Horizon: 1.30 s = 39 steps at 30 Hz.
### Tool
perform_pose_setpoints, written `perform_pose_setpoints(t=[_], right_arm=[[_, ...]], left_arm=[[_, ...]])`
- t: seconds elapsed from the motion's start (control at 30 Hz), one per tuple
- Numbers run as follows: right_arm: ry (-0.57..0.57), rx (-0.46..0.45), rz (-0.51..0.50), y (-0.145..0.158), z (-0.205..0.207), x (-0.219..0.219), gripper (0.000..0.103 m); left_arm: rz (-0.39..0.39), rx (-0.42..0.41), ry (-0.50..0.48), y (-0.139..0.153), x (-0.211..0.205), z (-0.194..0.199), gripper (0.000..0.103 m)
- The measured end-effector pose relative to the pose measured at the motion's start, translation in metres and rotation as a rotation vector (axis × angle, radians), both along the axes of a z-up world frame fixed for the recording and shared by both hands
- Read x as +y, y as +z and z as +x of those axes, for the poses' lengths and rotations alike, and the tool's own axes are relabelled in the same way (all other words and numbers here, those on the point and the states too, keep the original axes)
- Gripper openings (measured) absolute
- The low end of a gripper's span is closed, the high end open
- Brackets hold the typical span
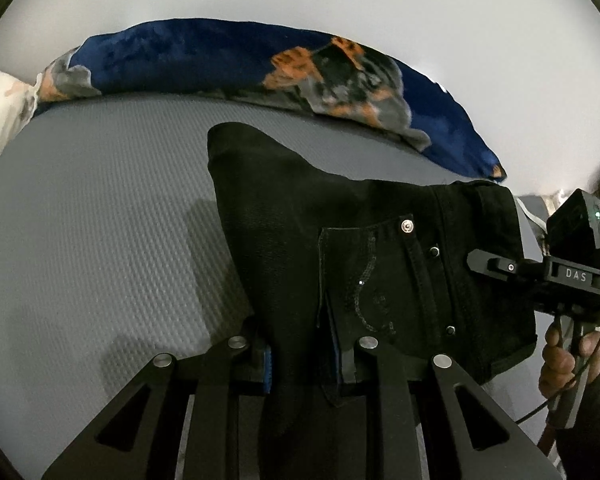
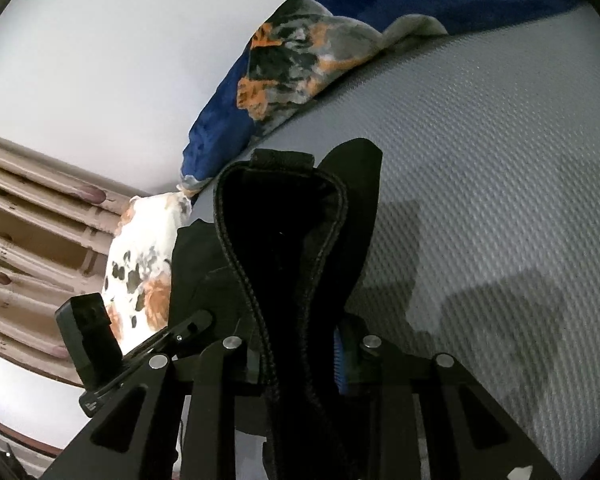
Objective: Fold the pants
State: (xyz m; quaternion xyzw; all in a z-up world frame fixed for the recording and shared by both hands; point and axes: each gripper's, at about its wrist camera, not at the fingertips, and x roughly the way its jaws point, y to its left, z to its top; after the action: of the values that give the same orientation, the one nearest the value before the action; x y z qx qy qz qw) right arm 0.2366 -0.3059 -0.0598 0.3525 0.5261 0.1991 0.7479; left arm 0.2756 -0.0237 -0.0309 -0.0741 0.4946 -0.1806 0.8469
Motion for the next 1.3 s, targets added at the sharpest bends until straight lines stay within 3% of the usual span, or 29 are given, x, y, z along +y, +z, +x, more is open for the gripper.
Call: perform_pose_setpoints(t=[0.17,0.27,0.33,0.4,0.5,0.7,0.87,1.2,1.3], right_arm=[[-0.003,0.001,-0.040,-0.007,0.015,0.003,0.023],[-0.015,0.030,-0.135,-0.020,0.017,0.005,0.027],[-0.024,0.035,-0.184,-0.024,0.015,0.005,0.036],[-0.029,0.044,-0.244,-0.029,0.011,0.004,0.045],[-0.011,0.040,-0.324,-0.032,0.004,0.006,0.050],[-0.018,0.032,-0.394,-0.021,-0.018,0.009,0.054],[-0.021,-0.044,-0.499,0.010,-0.046,0.020,0.054],[-0.022,-0.193,-0.646,0.056,-0.124,0.060,0.078],[-0.043,-0.223,-0.657,0.063,-0.143,0.069,0.081]], left_arm=[[0.032,0.006,0.007,0.001,-0.002,0.020,0.021],[0.068,0.034,0.023,-0.013,-0.002,0.023,0.025],[0.113,0.030,0.037,-0.022,-0.002,0.021,0.040],[0.145,0.034,0.050,-0.026,-0.001,0.019,0.049],[0.168,0.032,0.059,-0.027,0.003,0.014,0.058],[0.246,0.038,0.082,-0.004,0.000,-0.002,0.059],[0.312,0.011,0.109,0.018,-0.007,-0.032,0.059],[0.383,-0.065,0.177,0.066,-0.015,-0.103,0.059],[0.402,-0.099,0.189,0.078,-0.019,-0.123,0.060]])
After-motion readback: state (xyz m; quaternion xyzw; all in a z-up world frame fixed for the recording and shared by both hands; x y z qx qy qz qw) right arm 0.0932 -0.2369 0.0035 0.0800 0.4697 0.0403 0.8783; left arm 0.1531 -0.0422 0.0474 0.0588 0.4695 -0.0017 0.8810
